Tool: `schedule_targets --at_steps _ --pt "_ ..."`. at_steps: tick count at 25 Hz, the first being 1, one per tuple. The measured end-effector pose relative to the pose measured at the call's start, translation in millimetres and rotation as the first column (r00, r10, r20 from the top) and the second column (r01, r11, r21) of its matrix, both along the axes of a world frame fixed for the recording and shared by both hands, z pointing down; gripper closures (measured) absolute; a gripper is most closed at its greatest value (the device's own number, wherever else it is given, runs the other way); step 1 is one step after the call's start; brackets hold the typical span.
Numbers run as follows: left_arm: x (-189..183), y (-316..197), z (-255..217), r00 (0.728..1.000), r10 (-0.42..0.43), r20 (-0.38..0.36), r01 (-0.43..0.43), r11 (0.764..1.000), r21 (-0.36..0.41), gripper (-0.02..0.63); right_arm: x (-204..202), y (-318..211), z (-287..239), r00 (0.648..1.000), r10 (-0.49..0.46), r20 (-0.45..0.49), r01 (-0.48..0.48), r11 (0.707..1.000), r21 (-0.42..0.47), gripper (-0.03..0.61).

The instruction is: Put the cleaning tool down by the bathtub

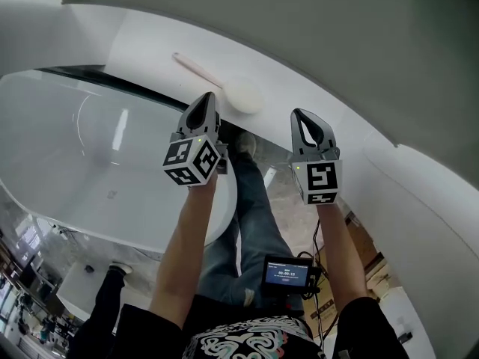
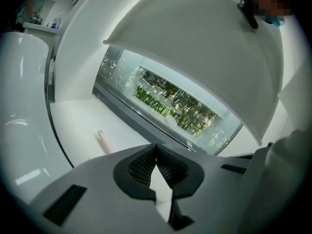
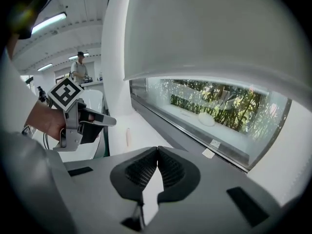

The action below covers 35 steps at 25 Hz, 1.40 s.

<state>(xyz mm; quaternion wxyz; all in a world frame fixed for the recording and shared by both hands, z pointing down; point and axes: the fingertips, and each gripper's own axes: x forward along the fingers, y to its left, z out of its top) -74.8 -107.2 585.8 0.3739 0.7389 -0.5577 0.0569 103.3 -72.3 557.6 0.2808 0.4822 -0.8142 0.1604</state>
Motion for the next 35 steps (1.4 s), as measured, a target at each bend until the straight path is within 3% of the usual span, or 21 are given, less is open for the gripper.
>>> schedule_targets --at_steps 7,15,26,31,35 --pt "-10 15 -60 0.991 0.088 0.096 -0.097 0.991 0.088 0.597 -9 9 -46 1.000 0.021 0.007 -0.022 0.999 0.043 0.551" --pt "-27 27 -139 0.963 0.157 0.217 -0.202 0.959 0.200 0.597 -30 20 -108 0.999 0.047 0.018 -0.048 0.994 0.095 0.551" --pt "-38 62 -259 0.950 0.149 0.276 -0.240 0.912 0.334 0.597 -34 44 -210 0.998 0.060 0.027 -0.064 0.980 0.188 0.551" --pt "-41 78 -298 0.956 0.122 0.267 -0.218 0.905 0.365 0.597 -34 56 -252 0.997 0.067 0.043 -0.075 0.968 0.240 0.551" --pt "-42 100 -336 0.951 0.110 0.288 -0.227 0.882 0.414 0.597 -37 80 -284 0.995 0.073 0.063 -0.087 0.958 0.275 0.551"
